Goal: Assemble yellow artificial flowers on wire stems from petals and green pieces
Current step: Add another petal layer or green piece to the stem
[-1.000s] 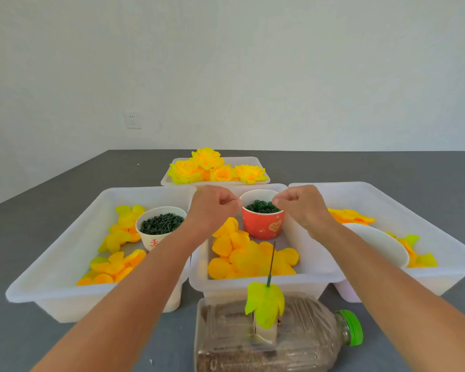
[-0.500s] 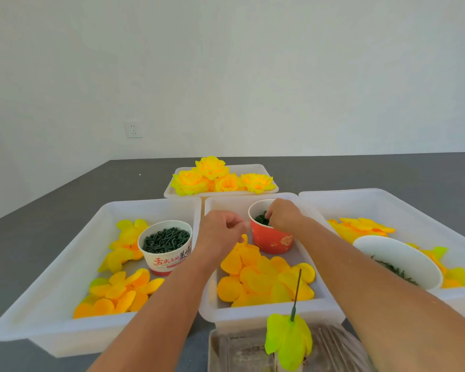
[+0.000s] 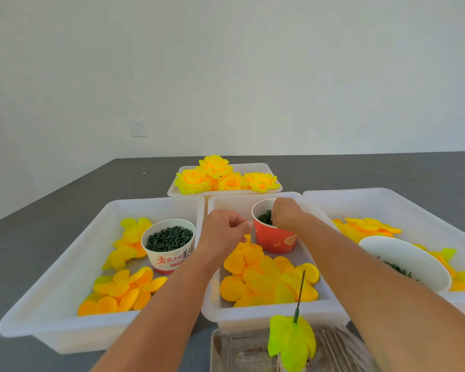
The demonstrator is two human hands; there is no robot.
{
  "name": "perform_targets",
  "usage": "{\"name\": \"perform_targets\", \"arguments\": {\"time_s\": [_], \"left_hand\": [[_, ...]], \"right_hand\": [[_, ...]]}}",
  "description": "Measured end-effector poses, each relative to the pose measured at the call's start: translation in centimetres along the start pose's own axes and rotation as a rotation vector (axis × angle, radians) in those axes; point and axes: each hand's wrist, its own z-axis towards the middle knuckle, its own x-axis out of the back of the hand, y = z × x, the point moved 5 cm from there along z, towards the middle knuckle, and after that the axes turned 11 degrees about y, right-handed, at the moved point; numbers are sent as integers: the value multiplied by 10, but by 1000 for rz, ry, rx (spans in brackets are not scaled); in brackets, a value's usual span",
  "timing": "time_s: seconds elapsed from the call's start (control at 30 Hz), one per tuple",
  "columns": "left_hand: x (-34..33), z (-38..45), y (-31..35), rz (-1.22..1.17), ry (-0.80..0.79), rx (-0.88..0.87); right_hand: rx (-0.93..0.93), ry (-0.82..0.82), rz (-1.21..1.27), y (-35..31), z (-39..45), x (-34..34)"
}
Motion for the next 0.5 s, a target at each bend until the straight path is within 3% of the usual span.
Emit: {"name": "perform_targets", "arguments": {"time_s": [0.13, 0.5], "left_hand": [[-1, 2, 0, -1, -2, 4], [0, 1, -1, -1, -2, 12]], "right_hand": [[56, -49, 3, -1, 0, -2], [79, 25, -110, -11, -4, 8]]}}
